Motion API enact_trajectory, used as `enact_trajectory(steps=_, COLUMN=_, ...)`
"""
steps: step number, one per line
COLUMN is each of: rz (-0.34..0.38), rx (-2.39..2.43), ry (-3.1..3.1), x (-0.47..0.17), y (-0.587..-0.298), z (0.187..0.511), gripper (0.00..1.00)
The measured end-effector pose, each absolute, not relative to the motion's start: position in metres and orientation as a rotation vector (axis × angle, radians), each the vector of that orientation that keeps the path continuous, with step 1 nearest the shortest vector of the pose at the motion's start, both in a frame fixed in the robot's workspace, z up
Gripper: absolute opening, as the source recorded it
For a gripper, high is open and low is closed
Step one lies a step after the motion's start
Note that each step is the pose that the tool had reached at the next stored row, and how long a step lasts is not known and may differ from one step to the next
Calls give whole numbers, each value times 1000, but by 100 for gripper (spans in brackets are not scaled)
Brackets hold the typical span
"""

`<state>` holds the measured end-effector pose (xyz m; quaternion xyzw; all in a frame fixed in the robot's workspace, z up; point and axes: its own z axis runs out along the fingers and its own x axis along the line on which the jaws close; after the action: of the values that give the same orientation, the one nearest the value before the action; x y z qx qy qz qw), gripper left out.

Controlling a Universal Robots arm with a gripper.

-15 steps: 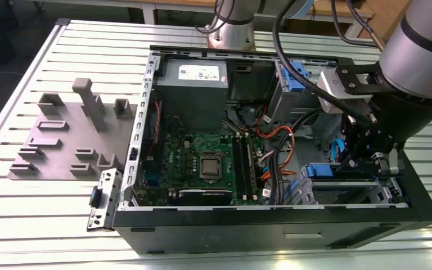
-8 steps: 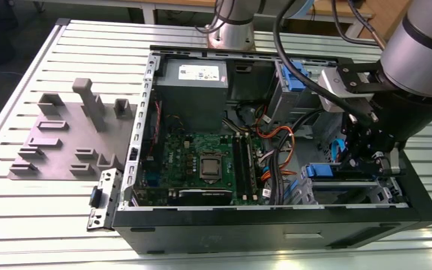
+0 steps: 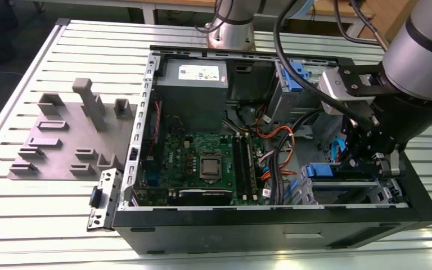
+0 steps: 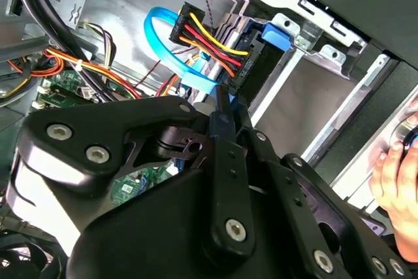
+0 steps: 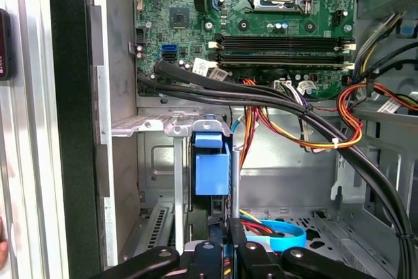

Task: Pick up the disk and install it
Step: 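Insert the second disk wire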

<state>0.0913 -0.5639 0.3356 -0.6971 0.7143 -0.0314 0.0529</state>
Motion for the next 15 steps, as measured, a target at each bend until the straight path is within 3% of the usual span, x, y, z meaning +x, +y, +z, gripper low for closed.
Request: enact_trajectory(steps=15, rz=-91, rx=-2117, ry=2170, x=91, y=-564, z=333, gripper=16)
